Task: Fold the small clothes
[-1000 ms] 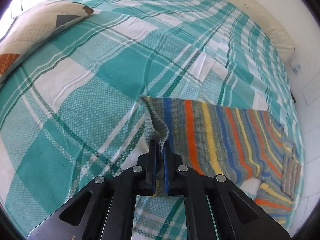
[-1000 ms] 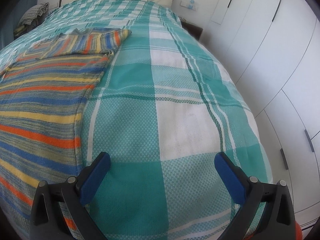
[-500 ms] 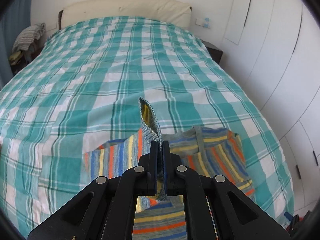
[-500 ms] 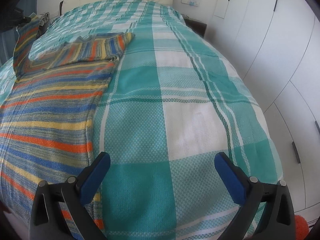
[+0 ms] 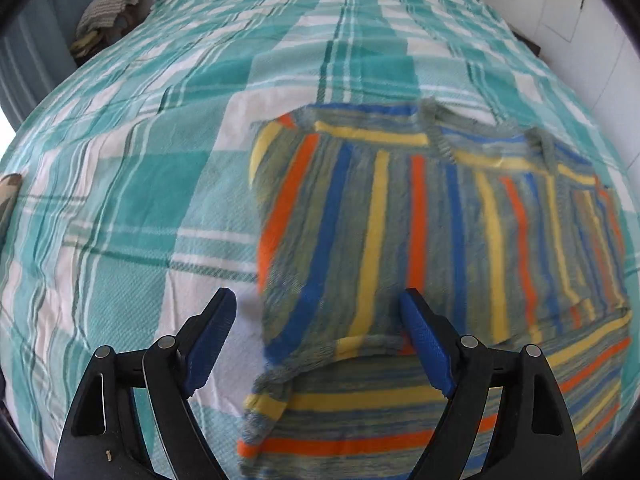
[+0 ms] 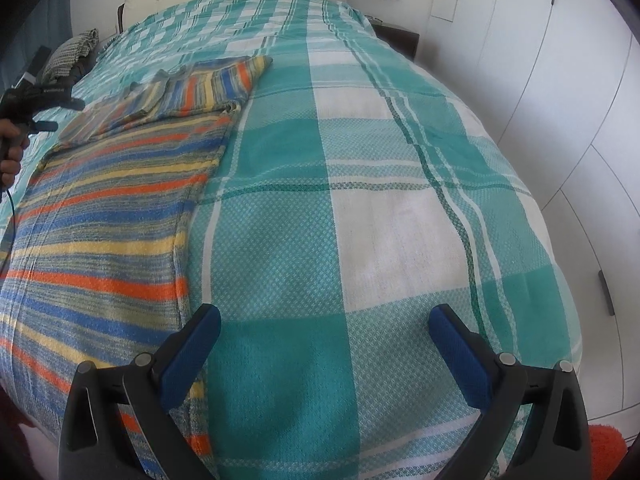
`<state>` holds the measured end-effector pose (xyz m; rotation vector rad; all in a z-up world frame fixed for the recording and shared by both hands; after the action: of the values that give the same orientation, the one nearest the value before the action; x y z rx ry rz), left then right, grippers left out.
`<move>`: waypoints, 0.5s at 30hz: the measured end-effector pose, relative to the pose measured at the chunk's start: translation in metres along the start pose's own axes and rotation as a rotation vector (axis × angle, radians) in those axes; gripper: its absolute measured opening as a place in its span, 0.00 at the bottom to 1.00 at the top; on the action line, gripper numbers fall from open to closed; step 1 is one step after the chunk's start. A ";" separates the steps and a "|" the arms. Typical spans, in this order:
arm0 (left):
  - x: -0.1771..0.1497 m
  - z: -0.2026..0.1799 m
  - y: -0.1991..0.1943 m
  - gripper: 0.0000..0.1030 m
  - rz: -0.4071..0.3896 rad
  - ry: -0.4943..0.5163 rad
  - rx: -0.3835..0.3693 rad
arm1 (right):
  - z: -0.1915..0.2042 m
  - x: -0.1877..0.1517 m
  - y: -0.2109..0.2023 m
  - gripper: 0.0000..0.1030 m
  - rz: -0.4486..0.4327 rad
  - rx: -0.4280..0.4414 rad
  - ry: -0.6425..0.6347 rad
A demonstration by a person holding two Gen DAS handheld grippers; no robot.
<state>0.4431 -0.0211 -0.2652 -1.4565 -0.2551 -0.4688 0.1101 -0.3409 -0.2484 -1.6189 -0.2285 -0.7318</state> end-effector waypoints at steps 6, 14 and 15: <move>-0.026 0.067 -0.043 0.87 -0.070 -0.238 -0.212 | -0.004 0.000 -0.003 0.99 -0.012 -0.014 0.003; -0.075 0.146 -0.054 0.90 -0.121 -0.186 -0.008 | -0.026 0.012 -0.017 0.99 -0.091 -0.044 0.080; -0.077 0.152 -0.053 0.90 -0.125 -0.201 -0.006 | -0.027 0.013 -0.018 0.99 -0.099 -0.055 0.080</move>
<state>0.3687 0.1384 -0.2357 -1.5002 -0.5070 -0.4240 0.1010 -0.3662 -0.2257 -1.6351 -0.2336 -0.8840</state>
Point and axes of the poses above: each gripper's, at about its wrist camera, not at the fingertips, and y roughly the way its jaws point, z to its left, x to its top, the point moved 9 cm from there along y, roughly the way its jaws point, and after that the axes turned 5 degrees about x, right-handed, at the moved point
